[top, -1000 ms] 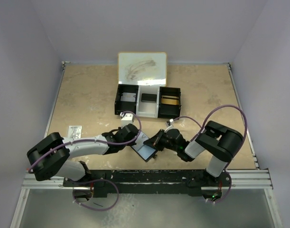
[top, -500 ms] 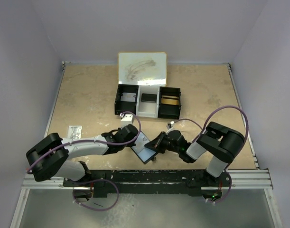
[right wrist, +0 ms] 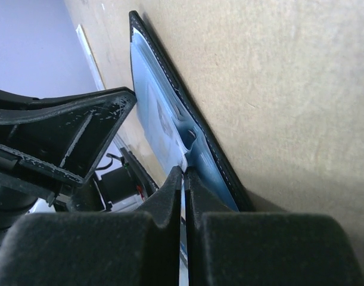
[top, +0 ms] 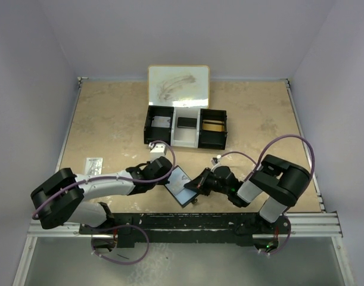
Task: Take the credit cards out of the card holder
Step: Remove the credit card from the card holder.
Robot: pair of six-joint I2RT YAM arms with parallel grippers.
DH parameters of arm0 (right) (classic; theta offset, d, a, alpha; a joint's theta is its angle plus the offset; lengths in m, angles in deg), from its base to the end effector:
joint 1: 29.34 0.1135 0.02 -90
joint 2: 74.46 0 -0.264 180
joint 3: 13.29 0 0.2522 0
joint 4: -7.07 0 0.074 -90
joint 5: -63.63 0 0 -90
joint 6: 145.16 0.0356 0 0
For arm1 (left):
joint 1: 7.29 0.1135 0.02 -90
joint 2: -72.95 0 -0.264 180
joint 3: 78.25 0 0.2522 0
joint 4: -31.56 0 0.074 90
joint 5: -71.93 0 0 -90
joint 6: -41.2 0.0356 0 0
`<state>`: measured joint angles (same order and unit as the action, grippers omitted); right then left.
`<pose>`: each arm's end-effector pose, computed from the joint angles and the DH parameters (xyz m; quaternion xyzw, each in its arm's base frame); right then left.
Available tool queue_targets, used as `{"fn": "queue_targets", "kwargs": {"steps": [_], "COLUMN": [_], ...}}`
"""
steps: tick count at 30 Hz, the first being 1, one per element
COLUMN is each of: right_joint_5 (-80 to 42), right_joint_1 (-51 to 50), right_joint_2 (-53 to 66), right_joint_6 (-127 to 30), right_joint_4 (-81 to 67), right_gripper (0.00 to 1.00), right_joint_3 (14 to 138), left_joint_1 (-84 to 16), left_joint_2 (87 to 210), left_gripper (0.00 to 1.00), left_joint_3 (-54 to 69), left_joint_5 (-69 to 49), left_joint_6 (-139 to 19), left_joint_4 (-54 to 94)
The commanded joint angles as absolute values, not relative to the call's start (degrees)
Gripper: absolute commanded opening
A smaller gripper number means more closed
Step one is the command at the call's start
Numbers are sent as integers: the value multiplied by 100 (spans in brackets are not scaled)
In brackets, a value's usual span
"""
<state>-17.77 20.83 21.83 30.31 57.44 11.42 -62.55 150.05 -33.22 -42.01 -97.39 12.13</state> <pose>0.1435 0.1804 0.0971 0.2091 0.7969 0.5450 0.1554 0.1493 -0.1899 0.1536 -0.0145 0.9260 -0.1331 0.3530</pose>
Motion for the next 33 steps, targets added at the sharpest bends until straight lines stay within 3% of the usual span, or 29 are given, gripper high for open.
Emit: {"fn": "queue_targets", "kwargs": {"steps": [1, 15, 26, 33], "right_joint_5": [-1758, -1910, -1773, -1804], "right_joint_1": [2093, 2050, 2032, 2032], "right_joint_2": [1983, 1630, 1676, 1669], "right_joint_6": [2936, 2843, 2493, 2431], "right_joint_4": [5199, 4639, 4468, 4637], "right_gripper": [1, 5, 10, 20], "right_joint_3": [948, 1090, 1341, 1371], "left_joint_1": [-6257, -6819, -6827, -6828], "left_joint_2": [14788, 14477, 15772, 15754], "left_gripper": [14, 26, 14, 12], "left_joint_3": [-3345, -2911, -2908, -3041], "left_joint_5": [-4233, -3606, -4501, -4501], "left_joint_6": [-9788, -9516, -9744, -9869], "left_joint_4": [928, 1635, 867, 969]}}
